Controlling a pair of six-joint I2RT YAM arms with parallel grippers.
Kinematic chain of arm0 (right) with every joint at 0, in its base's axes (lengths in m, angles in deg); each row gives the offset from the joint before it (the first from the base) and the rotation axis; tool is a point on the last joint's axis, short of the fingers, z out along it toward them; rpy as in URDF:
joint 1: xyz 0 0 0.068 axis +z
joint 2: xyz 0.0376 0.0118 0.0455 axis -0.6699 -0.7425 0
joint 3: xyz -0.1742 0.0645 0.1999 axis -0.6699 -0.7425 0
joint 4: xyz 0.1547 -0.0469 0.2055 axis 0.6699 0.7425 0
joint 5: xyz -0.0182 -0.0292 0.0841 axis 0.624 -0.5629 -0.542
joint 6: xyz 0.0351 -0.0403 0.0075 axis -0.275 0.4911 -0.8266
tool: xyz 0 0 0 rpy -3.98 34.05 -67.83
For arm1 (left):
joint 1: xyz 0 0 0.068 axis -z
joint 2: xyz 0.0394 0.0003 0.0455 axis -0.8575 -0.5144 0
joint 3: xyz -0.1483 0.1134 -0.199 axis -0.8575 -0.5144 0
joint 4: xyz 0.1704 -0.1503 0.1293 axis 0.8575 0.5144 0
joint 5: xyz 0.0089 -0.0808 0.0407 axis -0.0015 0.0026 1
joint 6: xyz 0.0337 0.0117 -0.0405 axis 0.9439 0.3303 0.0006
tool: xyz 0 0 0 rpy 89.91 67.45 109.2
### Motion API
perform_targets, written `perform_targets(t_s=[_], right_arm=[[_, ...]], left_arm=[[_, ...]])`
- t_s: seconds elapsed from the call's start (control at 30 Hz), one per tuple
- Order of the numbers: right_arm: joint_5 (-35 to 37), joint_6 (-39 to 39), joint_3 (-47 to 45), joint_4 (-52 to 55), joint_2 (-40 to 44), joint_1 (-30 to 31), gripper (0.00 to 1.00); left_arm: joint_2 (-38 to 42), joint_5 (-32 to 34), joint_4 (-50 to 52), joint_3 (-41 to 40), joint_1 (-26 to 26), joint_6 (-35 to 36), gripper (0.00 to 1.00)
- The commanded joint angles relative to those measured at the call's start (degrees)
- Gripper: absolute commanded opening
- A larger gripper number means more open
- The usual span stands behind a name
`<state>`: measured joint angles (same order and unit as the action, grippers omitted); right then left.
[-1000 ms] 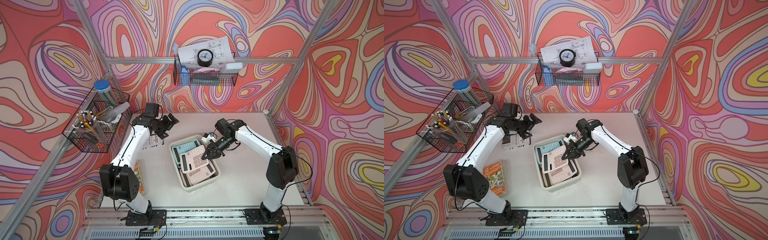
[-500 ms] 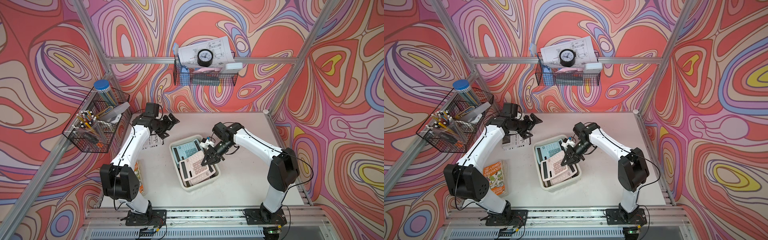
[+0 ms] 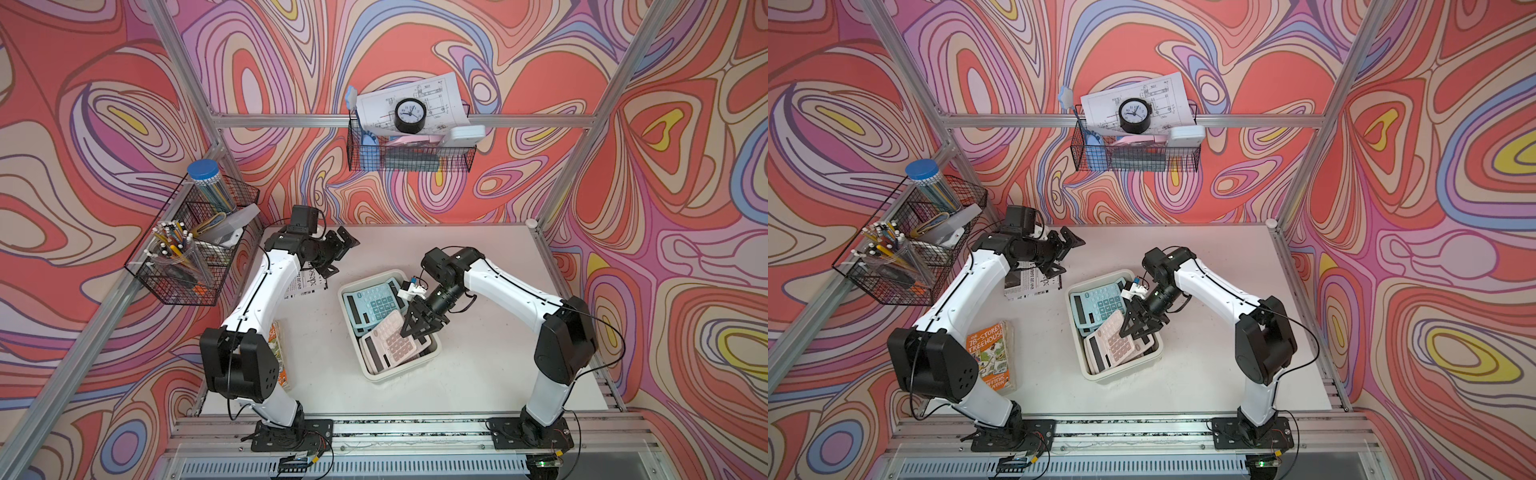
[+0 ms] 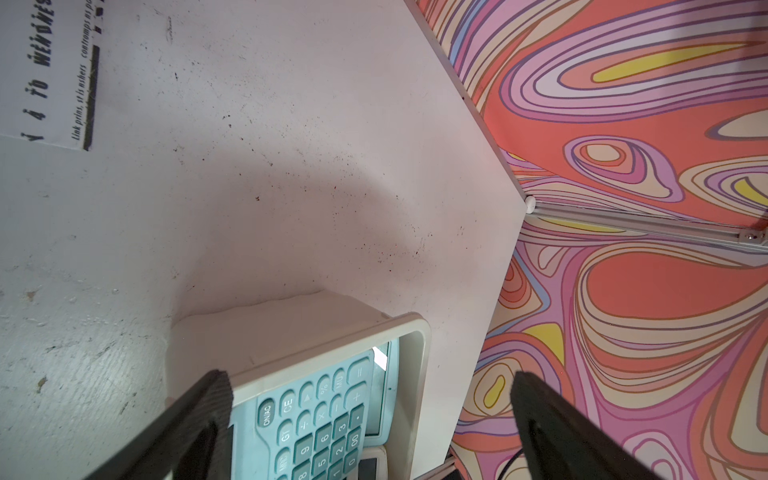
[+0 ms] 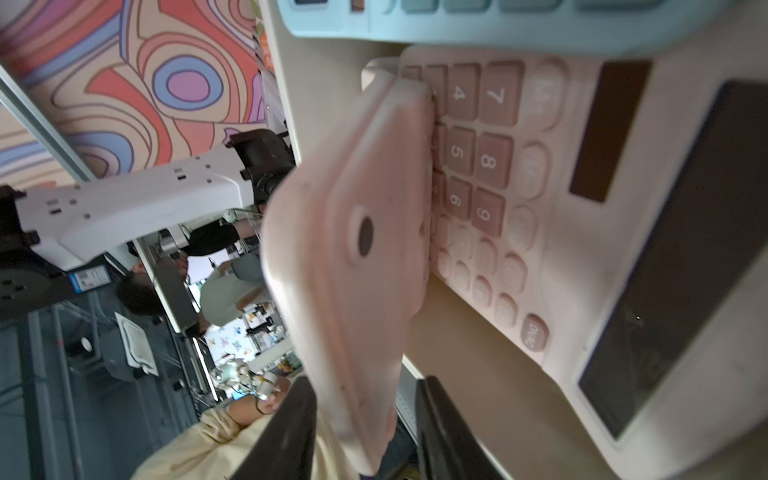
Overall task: Put the calculator in the storage box
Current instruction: Place the calculator in the storage box.
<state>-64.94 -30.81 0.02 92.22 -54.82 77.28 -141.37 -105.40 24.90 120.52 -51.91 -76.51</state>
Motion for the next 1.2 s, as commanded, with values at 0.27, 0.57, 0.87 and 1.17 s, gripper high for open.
perform_targets(t_s=[0.27, 0.57, 0.87, 1.17], right_arm=[[16.00, -0.37, 7.41, 5.34, -0.02, -0.15, 0.49], [16.32, -2.26, 6.55, 1.89, 0.22, 0.07, 0.37], [15.63, -1.34, 6.70, 1.30, -1.21, 0.29, 0.36], [18.89, -7.40, 14.45, -2.34, -3.46, -3.78, 0.53]], left_arm=[[1.41, 0.56, 0.92, -1.39, -0.19, 0.09, 0.99], [2.69, 3.47, 6.47, -1.76, -0.19, 0.34, 0.98], [4.88, 5.53, 16.83, -3.44, -0.71, -0.72, 0.99], [6.76, 3.75, 28.66, -6.46, -1.34, -0.28, 0.99]])
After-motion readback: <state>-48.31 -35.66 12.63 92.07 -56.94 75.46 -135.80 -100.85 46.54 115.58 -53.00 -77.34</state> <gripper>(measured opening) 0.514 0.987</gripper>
